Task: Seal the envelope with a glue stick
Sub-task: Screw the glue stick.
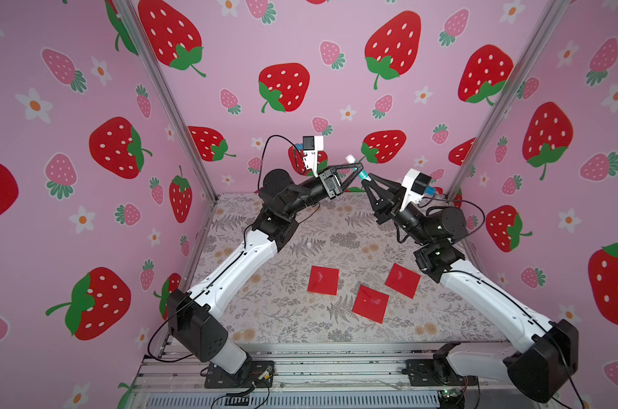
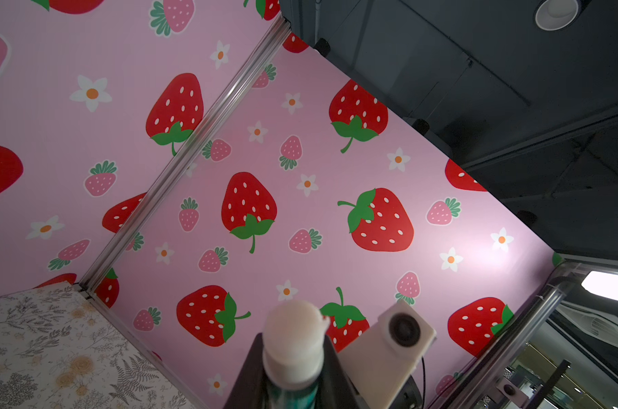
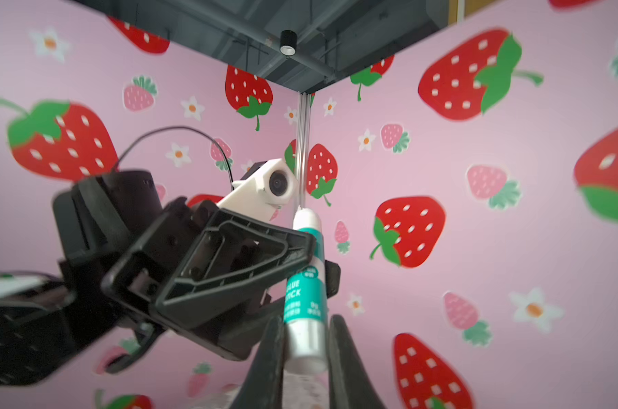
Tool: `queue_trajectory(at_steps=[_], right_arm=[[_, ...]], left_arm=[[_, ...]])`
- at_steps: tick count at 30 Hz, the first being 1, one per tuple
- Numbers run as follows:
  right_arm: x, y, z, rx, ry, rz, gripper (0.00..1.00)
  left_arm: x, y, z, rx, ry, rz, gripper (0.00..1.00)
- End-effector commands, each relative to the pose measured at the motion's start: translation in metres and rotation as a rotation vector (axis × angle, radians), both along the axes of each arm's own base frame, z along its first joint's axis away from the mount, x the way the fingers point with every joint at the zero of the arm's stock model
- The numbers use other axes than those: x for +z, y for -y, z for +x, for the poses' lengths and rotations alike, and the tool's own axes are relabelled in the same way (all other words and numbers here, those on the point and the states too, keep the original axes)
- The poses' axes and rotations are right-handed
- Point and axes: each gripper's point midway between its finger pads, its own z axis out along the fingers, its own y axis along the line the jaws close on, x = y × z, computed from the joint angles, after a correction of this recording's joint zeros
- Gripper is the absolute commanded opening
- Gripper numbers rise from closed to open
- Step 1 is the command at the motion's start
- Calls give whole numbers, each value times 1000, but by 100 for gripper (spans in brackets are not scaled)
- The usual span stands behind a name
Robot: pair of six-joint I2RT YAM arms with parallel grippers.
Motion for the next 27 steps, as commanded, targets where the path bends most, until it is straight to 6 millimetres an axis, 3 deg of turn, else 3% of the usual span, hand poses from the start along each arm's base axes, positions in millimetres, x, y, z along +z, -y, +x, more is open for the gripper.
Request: queue_trajectory(at_steps=[1, 4, 7, 11, 16, 19, 23, 27], right_arm=[[-18, -27, -8, -182, 447, -262, 3], [-17, -23, -4, -197, 382, -239, 20], [-18, -8, 2, -174, 139, -164, 40], [-16, 11, -6, -58, -208, 8, 55], [-11, 24, -18, 201, -668, 343, 61], [-5, 21, -26, 389, -827, 491, 60], [4, 15, -33, 600, -946, 608, 60], [15, 18, -38, 740, -922, 690, 55]], left_arm=[[26, 2, -21, -49, 66, -36, 0], [26, 3, -23, -58, 71, -29, 0], [26, 3, -26, -60, 81, -22, 0], [29, 0, -32, -56, 110, -7, 0], [30, -3, -37, -53, 128, -3, 0], [31, -4, -39, -55, 132, -6, 0], [32, -6, -41, -52, 133, -12, 0], [34, -6, -43, -57, 136, -17, 0]])
